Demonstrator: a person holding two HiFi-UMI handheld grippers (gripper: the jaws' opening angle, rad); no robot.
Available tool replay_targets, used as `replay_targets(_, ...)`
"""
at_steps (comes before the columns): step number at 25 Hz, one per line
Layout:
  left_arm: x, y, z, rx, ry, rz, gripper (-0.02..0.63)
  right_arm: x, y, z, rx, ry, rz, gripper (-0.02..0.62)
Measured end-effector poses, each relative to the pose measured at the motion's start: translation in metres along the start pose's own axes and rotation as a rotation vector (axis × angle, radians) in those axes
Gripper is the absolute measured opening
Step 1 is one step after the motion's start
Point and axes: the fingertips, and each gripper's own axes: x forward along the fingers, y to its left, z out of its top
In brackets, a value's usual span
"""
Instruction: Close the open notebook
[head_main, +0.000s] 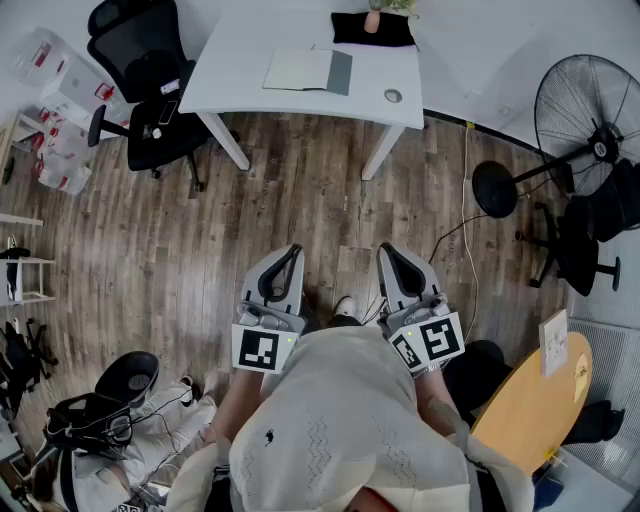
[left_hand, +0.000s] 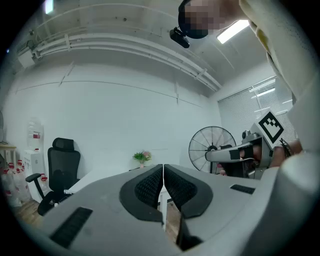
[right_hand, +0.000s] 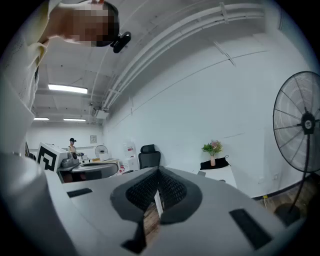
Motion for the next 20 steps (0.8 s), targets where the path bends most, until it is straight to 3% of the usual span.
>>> replay_targets(8,-0.02,-0.069,-0.001,-0.011,-0.007,0.025,0.017,-0.063,-0.005,-0.009,0.033,0.016,0.027,0.0)
replay_targets(20,-0.043,-0.066,0.004,-0.027,-0.052,0.113,0.017,-0.081,0.007,-0.002,-0.023,0.002,0.099,0.0)
